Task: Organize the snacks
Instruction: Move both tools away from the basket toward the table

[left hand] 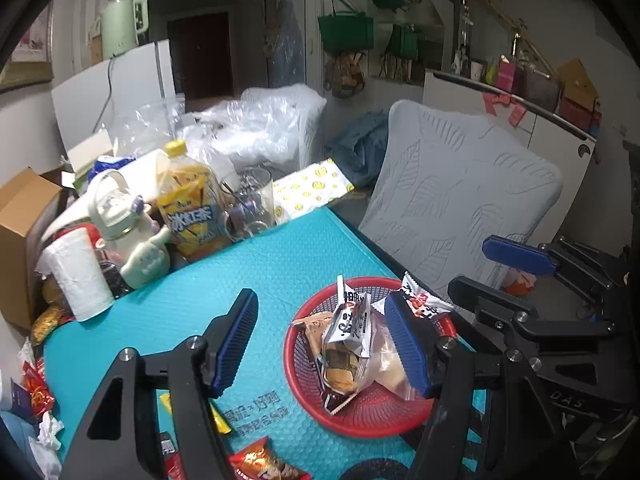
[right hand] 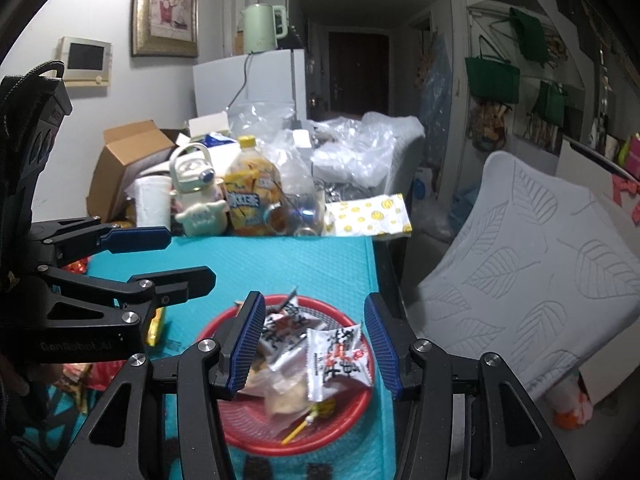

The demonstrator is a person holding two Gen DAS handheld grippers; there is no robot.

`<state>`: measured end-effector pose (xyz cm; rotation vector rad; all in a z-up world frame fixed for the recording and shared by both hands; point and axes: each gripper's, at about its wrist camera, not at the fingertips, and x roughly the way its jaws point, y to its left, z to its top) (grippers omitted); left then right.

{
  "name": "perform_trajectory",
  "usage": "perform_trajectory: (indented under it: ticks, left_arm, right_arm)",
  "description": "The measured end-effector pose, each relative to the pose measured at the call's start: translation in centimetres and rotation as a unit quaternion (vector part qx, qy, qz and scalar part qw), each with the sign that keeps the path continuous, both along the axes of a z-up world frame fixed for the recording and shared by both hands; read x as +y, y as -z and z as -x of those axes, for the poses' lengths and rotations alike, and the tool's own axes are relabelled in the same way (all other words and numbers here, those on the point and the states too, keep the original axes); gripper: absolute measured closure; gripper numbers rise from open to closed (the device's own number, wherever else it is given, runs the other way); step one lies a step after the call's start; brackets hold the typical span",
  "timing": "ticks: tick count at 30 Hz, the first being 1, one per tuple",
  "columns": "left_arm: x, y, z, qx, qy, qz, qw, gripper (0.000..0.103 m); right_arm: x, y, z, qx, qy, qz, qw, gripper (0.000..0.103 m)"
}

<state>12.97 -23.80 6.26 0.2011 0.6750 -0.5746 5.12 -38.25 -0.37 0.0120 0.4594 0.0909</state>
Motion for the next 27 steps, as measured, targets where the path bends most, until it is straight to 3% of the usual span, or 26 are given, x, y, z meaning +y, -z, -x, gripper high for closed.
perform_trajectory:
  ticks: [13,27]
  left_arm:
    - [4.0,-2.0,5.4,-0.027,0.002,0.029,0.9992,0.038]
    - [8.8,-0.5,10.5,-0.027,-0.015,0.036,0.9989,0.038]
  right_arm:
    - [3.1,-1.5,5.2,-0.030,-0.010,-0.006,0.999,0.050]
    - [6.8,0.4,8.9,-0.021,-0.035,-0.034,0.999,0.046]
